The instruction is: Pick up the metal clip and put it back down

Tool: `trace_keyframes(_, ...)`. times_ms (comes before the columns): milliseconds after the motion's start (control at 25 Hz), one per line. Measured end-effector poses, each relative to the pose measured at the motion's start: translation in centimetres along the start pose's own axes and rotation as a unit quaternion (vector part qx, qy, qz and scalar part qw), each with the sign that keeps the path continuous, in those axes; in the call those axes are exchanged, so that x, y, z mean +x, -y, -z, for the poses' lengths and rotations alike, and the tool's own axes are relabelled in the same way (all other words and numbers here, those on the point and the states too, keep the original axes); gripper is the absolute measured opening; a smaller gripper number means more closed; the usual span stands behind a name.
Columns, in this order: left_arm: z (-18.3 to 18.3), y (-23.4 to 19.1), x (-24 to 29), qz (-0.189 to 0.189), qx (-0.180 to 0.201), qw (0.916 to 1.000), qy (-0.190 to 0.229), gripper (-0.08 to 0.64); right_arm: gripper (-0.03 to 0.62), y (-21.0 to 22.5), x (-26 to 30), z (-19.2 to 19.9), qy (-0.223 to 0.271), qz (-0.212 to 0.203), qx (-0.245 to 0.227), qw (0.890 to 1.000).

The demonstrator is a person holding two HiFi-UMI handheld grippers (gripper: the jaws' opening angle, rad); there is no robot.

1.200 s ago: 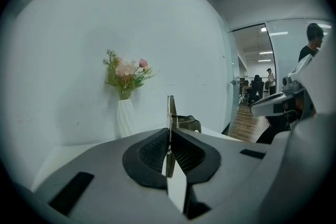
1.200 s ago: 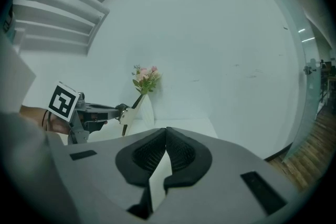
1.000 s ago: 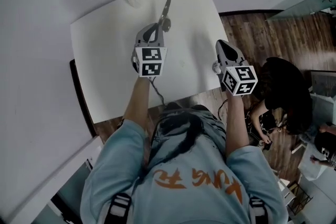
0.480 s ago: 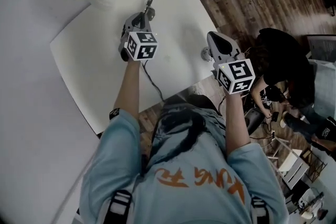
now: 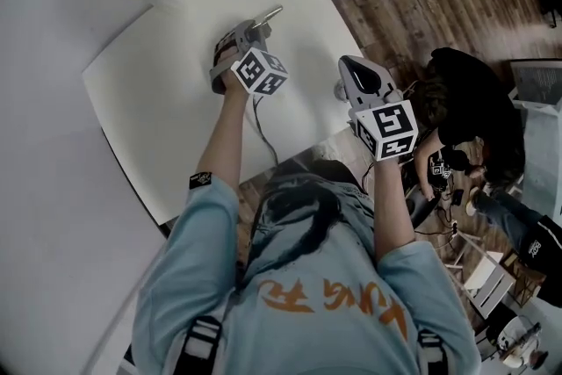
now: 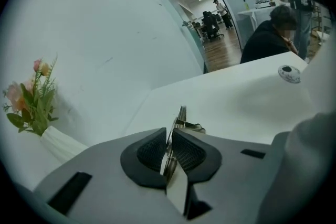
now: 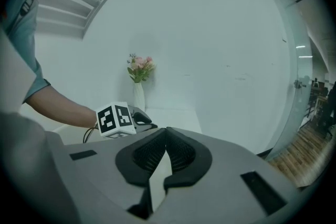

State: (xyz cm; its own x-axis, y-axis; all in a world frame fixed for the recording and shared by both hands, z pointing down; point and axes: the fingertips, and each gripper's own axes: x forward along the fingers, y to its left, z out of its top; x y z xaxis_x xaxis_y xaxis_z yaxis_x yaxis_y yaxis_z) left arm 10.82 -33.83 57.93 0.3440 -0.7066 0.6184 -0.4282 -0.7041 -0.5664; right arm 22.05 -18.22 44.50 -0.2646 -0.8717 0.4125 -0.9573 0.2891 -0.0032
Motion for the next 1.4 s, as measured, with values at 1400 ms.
trace_keyframes(1400, -5.3, -15.2, -29.7, -0.269, -0.393, 0.8381, 0.267, 0.025, 0.012, -7.2, 2.2, -17.0, 0.202, -0.147, -0.031, 0.968)
